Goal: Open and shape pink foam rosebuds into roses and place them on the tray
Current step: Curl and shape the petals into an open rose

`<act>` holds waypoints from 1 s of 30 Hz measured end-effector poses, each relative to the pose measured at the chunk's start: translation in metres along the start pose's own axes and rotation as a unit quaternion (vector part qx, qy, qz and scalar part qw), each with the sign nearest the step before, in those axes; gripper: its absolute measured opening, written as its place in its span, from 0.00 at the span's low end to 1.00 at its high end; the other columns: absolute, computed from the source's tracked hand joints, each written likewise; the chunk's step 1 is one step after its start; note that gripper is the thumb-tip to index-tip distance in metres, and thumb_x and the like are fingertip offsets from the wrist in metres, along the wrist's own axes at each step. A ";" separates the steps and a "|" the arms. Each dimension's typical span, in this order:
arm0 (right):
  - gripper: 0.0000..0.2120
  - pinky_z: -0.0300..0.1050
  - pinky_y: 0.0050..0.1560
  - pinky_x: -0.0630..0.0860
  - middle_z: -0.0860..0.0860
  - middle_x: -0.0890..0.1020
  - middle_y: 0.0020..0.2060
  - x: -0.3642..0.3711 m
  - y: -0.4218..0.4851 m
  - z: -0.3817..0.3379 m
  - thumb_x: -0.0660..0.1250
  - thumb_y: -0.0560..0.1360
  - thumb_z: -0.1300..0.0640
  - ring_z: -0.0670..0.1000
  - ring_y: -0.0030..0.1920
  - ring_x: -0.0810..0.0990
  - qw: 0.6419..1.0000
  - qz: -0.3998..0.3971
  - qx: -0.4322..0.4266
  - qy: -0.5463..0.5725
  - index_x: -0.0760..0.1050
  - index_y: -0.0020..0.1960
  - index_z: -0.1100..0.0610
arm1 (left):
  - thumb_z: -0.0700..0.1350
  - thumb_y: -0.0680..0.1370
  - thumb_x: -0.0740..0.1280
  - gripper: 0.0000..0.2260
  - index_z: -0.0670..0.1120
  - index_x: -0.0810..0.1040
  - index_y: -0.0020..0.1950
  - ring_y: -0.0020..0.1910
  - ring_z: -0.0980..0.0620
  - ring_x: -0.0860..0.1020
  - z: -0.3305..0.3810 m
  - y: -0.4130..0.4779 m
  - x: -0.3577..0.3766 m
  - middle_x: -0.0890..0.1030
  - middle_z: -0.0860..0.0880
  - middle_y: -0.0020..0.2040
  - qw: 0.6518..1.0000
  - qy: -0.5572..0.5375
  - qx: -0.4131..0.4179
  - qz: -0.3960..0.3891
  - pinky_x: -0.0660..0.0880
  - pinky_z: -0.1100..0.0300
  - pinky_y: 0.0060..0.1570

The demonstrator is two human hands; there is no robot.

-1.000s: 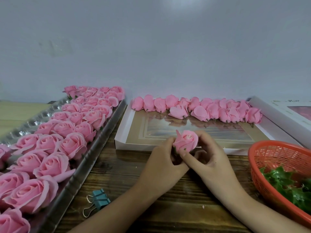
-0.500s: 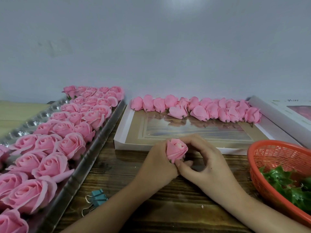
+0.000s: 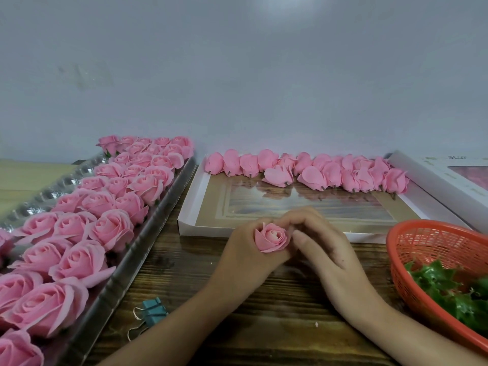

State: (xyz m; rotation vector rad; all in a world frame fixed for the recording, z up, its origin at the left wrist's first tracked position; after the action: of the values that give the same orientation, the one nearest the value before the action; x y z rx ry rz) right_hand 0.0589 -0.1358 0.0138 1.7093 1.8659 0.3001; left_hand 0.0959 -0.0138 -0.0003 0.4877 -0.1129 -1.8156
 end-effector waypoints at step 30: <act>0.07 0.40 0.40 0.69 0.47 0.74 0.34 0.000 0.004 0.011 0.70 0.71 0.48 0.48 0.37 0.71 0.999 0.002 0.027 0.036 0.78 0.39 0.50 | 0.38 0.69 0.74 0.04 0.43 0.80 0.40 0.36 0.50 0.79 0.002 -0.004 0.011 0.81 0.45 0.35 0.993 0.049 0.038 -0.097 0.75 0.58 0.37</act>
State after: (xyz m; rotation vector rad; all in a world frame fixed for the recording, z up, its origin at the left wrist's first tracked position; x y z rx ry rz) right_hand 0.0686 -0.1377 0.0075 1.7603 1.9385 0.3212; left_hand 0.0893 -0.0228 -0.0025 0.6607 -0.0692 -1.9782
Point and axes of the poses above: each hand's wrist, its own y-axis towards the middle knuckle, its own x-axis out of the palm, z = x × y, the point moved 5 cm from there along y, towards the middle knuckle
